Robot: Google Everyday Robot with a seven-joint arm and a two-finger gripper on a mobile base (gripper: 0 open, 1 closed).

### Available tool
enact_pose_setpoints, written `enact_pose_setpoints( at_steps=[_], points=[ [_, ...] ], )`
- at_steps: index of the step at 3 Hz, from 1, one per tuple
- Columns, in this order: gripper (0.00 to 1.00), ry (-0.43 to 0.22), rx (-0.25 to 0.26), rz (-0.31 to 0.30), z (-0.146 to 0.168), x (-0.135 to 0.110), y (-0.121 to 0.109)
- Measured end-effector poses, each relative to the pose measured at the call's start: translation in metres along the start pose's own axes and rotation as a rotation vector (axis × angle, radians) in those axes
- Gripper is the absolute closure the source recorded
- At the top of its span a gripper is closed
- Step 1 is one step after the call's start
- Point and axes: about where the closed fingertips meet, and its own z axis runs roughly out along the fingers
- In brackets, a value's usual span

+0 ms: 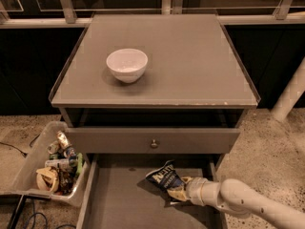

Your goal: Place blue chip bag into middle drawer

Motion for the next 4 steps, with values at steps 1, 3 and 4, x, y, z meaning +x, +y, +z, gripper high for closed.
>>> enact_pose_setpoints(
  at_steps=[1, 3, 4],
  points=[
    [1.00, 0.030, -0.080, -0.048, 0.004, 0.013, 0.005],
    [0.96, 0.078, -0.157, -0.086, 0.012, 0.026, 0.014],
    [0.78, 0.078, -0.157, -0.086, 0.012, 0.026, 0.014]
  ],
)
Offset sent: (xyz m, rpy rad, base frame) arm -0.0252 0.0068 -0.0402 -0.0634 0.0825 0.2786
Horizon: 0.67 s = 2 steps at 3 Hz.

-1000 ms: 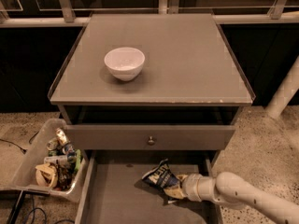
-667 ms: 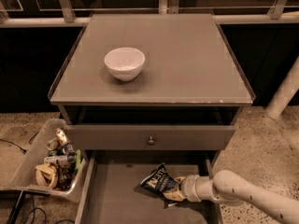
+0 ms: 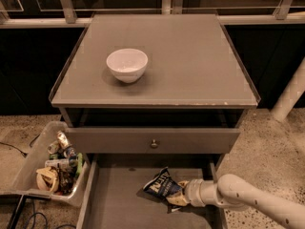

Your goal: Place blue chip bag into middle drawer

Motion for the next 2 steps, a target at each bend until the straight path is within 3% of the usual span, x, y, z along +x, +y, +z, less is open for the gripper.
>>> enact_pose_setpoints(
  at_steps=[2],
  points=[
    [0.31, 0.000, 0.000, 0.000, 0.0001, 0.0000, 0.0001]
  ],
)
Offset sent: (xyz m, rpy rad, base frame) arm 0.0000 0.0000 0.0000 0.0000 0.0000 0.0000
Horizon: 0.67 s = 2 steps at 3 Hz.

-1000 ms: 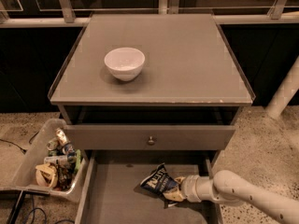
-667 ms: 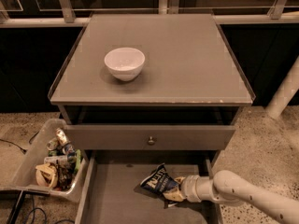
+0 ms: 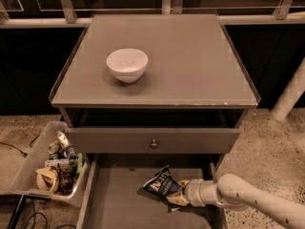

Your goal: Place blue chip bag into middle drawer

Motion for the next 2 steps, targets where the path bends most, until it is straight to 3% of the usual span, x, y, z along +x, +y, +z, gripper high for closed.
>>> enact_pose_setpoints(
  at_steps=[1, 2],
  points=[
    [0.08, 0.000, 0.000, 0.000, 0.0000, 0.0000, 0.0000],
    [0.00, 0.000, 0.000, 0.000, 0.0000, 0.0000, 0.0000]
  ],
)
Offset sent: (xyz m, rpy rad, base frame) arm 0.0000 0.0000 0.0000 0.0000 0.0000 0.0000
